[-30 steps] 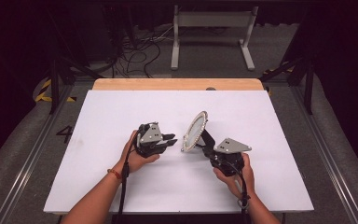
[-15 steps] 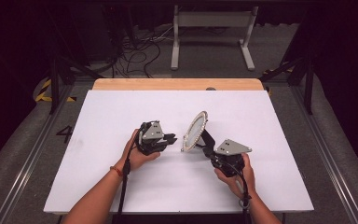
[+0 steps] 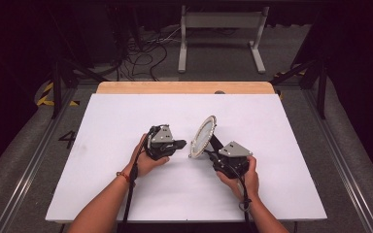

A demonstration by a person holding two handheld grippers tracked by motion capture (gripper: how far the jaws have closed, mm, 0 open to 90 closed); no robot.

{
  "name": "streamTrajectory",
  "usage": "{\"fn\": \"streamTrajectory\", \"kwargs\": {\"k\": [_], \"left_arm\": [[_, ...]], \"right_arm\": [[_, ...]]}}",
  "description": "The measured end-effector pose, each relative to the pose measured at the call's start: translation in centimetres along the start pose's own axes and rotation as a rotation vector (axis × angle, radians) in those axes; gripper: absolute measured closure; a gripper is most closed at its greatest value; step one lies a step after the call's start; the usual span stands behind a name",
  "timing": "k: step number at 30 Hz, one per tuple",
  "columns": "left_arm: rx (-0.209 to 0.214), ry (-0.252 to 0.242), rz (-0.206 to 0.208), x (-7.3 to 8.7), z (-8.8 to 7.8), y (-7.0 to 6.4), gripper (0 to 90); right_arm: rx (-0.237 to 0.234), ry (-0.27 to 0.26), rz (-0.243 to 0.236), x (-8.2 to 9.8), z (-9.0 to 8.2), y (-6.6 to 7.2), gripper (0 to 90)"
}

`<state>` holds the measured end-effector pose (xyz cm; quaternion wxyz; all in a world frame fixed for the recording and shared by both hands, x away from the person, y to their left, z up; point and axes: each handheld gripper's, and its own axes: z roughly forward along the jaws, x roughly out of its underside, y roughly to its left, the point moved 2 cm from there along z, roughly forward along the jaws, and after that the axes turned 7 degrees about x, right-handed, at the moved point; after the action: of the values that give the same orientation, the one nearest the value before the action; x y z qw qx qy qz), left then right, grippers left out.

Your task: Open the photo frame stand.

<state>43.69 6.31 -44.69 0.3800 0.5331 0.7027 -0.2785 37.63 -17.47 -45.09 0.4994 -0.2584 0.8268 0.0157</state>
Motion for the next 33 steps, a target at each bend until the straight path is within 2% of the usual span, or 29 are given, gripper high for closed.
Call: {"fn": "streamTrajectory", "kwargs": {"k": [1,3,7,8,9,11,13,17,19,20,22,23,24,25,26,27,28,30,32,33], "left_arm": [[-0.007,0.006,-0.008,0.1,0.2,0.2,85.1],[-0.011,0.011,-0.016,0.1,0.4,0.4,82.9],[-0.012,0.035,-0.017,0.2,0.9,0.7,81.8],[-0.007,0.028,-0.034,0.1,1.0,0.8,81.7],[-0.009,0.024,-0.034,0.1,0.9,1.0,81.7],[-0.005,0.019,-0.044,0.0,1.0,1.3,80.5],[0.004,0.003,-0.073,-0.1,1.2,1.7,78.4],[0.003,-0.006,-0.079,-0.2,1.8,2.0,74.2],[0.009,-0.013,-0.091,-0.2,2.1,2.0,71.2],[0.021,-0.026,-0.095,-0.2,2.2,2.0,66.7],[0.027,-0.036,-0.097,-0.2,2.3,2.0,64.9],[0.031,-0.044,-0.101,-0.2,2.2,2.0,61.9],[0.045,-0.083,-0.103,-0.3,2.1,2.0,54.7],[0.045,-0.083,-0.103,-0.3,2.1,2.0,48.1],[0.038,-0.119,-0.103,-0.5,1.9,2.0,41.4],[0.038,-0.119,-0.103,-0.5,1.9,2.0,41.3],[0.074,-0.136,-0.102,-0.8,1.7,2.0,39.6],[0.078,-0.133,-0.109,-1.0,1.8,2.1,37.9],[0.052,-0.116,-0.121,-1.3,1.8,2.4,35.0],[0.049,-0.116,-0.123,-1.3,1.9,2.5,32.4]], "right_arm": [[-0.006,-0.005,0.021,-0.4,0.3,-0.3,56.9],[-0.001,0.0,0.02,-0.6,0.4,-0.7,63.3],[-0.01,-0.009,0.014,-0.4,0.4,-0.9,63.9],[-0.006,-0.005,-0.004,-0.5,0.4,-0.9,64.2],[-0.003,0.0,-0.028,-0.5,0.4,-0.8,65.1],[-0.014,-0.007,-0.038,-0.4,0.3,-1.0,65.5],[-0.031,-0.006,-0.06,-0.4,0.2,-1.2,65.6],[-0.061,-0.015,-0.09,-0.3,0.1,-1.7,66.5],[-0.074,-0.019,-0.114,-0.2,0.1,-1.8,66.7],[-0.079,-0.024,-0.135,-0.2,0.1,-2.0,66.8],[-0.083,-0.026,-0.148,-0.2,0.1,-2.1,66.8],[-0.086,-0.026,-0.149,-0.1,0.1,-2.1,66.6],[-0.084,-0.026,-0.141,-0.1,0.1,-2.1,66.2],[-0.084,-0.026,-0.141,-0.1,0.1,-2.1,66.2],[-0.098,-0.027,-0.112,0.1,0.0,-2.1,65.8],[-0.098,-0.027,-0.112,0.1,0.0,-2.1,65.8],[-0.122,-0.023,-0.086,0.4,-0.2,-2.3,66.4],[-0.132,-0.023,-0.085,0.5,-0.3,-2.3,67.2],[-0.15,-0.013,-0.081,0.6,-0.7,-2.5,71.7],[-0.145,-0.006,-0.084,0.7,-0.9,-2.5,74.7]]}}
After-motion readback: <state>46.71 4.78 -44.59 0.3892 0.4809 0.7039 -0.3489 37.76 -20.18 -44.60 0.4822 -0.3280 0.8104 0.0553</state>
